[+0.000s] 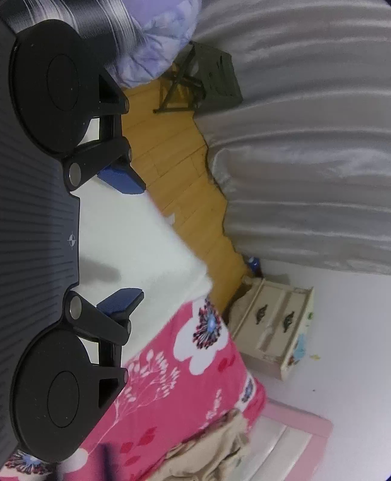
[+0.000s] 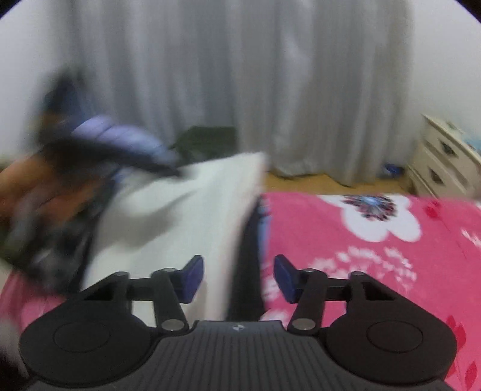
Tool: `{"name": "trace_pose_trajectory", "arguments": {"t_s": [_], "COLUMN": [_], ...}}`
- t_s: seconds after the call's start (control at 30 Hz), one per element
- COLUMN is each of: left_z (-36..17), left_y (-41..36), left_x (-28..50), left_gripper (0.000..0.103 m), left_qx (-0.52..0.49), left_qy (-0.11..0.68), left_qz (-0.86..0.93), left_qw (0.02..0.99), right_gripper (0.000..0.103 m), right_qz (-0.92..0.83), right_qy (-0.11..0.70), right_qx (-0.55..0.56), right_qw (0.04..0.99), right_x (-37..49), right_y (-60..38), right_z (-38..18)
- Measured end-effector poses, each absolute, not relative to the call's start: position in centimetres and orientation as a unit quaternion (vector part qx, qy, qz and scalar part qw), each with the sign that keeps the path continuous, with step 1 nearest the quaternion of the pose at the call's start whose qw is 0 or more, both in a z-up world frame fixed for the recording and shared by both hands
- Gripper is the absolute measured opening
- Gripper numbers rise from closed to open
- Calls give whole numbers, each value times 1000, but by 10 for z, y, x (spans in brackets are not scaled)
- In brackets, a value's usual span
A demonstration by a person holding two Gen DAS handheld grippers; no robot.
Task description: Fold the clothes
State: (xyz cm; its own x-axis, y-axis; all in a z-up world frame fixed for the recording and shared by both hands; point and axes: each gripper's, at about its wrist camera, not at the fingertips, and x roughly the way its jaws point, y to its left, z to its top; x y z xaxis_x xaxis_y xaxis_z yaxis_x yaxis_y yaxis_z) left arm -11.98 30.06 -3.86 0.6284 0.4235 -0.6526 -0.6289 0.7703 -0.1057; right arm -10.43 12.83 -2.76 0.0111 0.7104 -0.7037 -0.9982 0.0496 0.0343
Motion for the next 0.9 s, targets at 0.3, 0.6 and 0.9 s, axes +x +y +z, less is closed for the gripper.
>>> {"name": "trace_pose_trajectory", "arguments": {"t_s": [0.3, 0.6, 0.9], "left_z": [-64, -73, -76], "left_y": [302, 307, 312], "left_x": [-109, -107, -104], "left_gripper": [76, 79, 80], "left_qx": [-148, -141, -134], "left_qy": [317, 312, 309], "left_qz": [290, 285, 288], "left_qw": [891, 895, 896], "right_gripper": [64, 77, 23], "right_qz": [638, 661, 683], "right_qy": [439, 504, 490], "right_qx": [-138, -36, -43], "right_qw": [618, 555, 541], "right_x": [-80, -53, -43], "right_y": [88, 127, 106], "right_z": [-103, -154, -118]}}
